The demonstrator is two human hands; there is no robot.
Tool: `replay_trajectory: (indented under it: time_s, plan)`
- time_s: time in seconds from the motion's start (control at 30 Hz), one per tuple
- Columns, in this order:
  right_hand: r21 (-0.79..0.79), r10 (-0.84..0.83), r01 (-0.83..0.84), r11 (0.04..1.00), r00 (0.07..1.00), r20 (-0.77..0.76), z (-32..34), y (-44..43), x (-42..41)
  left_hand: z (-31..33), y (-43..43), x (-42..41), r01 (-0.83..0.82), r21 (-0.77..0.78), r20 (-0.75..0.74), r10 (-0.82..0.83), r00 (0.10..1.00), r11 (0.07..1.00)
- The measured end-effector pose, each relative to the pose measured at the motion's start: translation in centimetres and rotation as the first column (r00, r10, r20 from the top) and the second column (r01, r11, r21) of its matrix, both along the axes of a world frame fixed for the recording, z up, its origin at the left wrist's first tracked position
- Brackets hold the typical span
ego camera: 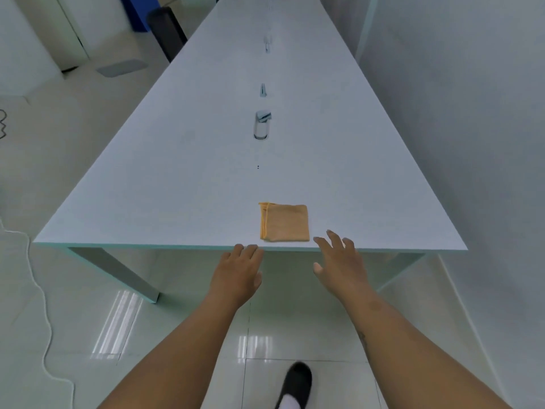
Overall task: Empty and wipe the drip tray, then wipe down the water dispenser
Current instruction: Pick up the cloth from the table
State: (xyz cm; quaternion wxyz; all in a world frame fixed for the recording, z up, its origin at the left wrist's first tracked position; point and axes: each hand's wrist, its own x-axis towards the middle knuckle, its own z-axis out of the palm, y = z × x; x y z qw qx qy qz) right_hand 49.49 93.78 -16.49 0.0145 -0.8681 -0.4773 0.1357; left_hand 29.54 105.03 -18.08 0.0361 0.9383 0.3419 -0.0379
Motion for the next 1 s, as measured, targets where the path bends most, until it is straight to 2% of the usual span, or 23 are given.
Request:
replay_trajectory:
  time_s: [0.43,0.73,0.9,0.93,1.0]
  plan:
    - [0.013,0.244,-0.244,0.97,0.97,-0.005,-7.4,8.3,6.9,-4.4,6.9,7.8,-0.028,0.016,0.079,0.026,0.997,0.999]
    - [0.017,0.273,-0.273,0.962,0.961,0.039,-8.9,10.4,7.6,-6.4,9.4,8.6,0.032,0.032,0.121,-0.036,0.992,0.999]
    - [0.121,0.17,-0.151,0.981,0.971,-0.17,-9.1,9.9,8.0,-5.5,10.0,9.0,0.162,0.083,0.084,-0.169,0.982,0.983]
    - [0.156,0.118,-0.083,0.984,0.965,-0.235,-8.8,9.9,8.2,-5.1,10.3,9.2,0.155,0.059,0.12,-0.161,0.98,0.986]
    - [0.236,-0.008,0.111,0.965,0.918,-0.397,-7.5,10.0,8.7,-4.0,11.0,9.6,0.047,-0.069,0.261,-0.027,0.965,0.997]
